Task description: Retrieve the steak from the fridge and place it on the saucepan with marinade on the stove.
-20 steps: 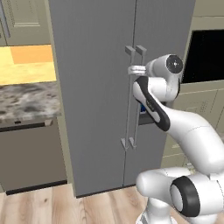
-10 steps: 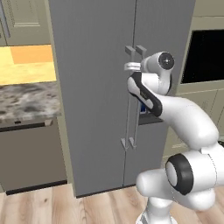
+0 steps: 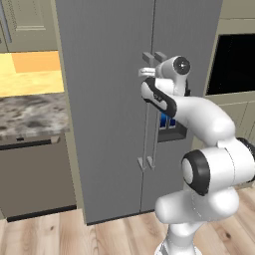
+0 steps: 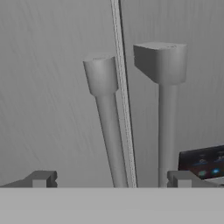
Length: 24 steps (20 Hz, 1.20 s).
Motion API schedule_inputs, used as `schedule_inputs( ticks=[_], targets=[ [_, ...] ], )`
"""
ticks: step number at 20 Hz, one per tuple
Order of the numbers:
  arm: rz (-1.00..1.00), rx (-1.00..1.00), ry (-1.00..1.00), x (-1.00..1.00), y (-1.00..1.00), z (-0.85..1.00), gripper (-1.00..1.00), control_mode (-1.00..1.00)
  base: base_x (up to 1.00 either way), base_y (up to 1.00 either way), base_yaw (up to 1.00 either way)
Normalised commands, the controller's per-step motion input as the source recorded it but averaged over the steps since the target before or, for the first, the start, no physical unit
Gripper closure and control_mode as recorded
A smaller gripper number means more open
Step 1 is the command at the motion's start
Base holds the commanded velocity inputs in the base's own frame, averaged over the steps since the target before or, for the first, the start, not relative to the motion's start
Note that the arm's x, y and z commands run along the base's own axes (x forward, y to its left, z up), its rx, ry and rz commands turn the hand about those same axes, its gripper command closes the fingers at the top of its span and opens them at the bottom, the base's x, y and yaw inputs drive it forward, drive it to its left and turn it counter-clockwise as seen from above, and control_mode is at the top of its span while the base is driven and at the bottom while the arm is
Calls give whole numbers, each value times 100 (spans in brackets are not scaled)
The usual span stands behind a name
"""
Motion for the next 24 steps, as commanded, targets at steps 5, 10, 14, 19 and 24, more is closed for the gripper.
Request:
schedule_inputs(
  ticks=[5, 10, 14, 19, 24],
  targets=[
    [0, 0, 0, 58, 0, -13, -100, -100, 0, 0, 0],
    [0, 0, 0, 58, 0, -7, -100, -100, 0, 0, 0],
    [0, 0, 0, 56, 0, -5, -100, -100, 0, 0, 0],
    [0, 0, 0, 61, -1, -12, -100, -100, 0, 0, 0],
    [2, 0, 0, 36, -2, -5, 100, -100, 0, 0, 0]
  ],
)
